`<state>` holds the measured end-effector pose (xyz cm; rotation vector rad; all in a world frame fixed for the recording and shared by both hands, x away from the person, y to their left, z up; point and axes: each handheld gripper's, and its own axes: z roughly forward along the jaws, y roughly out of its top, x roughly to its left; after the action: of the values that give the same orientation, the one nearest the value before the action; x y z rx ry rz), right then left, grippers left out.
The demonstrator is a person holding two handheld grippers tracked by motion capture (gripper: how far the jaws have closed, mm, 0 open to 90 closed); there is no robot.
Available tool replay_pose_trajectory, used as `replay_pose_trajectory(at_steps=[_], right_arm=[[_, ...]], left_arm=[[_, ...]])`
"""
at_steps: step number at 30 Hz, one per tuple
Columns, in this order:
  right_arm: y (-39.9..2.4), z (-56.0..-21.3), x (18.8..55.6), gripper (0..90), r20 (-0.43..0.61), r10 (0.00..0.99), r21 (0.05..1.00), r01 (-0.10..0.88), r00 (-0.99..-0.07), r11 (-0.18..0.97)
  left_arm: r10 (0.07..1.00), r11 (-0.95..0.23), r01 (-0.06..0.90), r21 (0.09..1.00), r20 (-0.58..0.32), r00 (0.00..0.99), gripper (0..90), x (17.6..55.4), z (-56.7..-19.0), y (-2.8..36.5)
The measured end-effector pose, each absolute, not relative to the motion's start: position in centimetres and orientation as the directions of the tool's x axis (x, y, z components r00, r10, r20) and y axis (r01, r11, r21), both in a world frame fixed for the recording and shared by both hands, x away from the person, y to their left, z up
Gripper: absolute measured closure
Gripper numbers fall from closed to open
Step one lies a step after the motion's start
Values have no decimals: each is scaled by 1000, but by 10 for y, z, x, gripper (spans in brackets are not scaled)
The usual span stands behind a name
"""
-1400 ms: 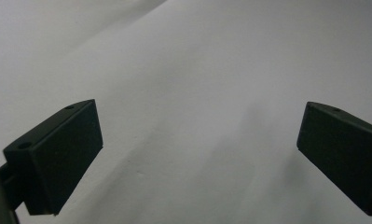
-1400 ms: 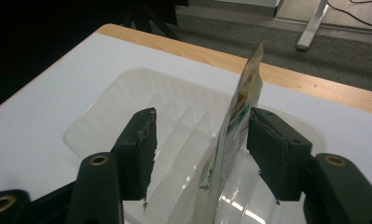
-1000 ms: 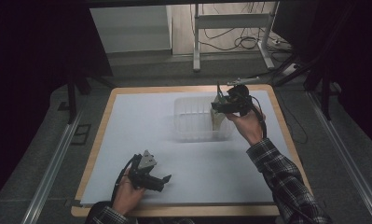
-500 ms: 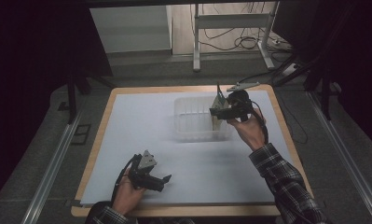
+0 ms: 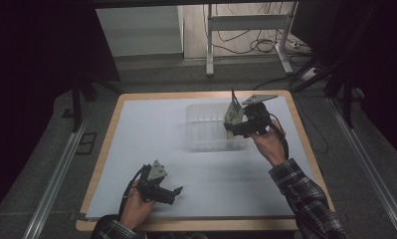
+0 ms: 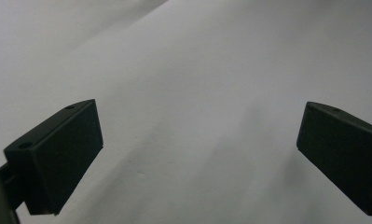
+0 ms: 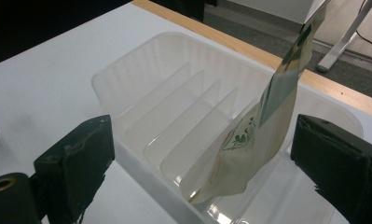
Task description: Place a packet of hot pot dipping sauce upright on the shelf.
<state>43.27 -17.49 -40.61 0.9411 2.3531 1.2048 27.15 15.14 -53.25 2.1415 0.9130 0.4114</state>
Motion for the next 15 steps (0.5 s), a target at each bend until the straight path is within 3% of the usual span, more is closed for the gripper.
replay_pose_trajectory(at_steps=[15], right_arm=[[-188,-413,415,23,-23,640,814,357,-768,458]], left_arm=[[721,-459,477,750,0,693,0,271,-533,151]])
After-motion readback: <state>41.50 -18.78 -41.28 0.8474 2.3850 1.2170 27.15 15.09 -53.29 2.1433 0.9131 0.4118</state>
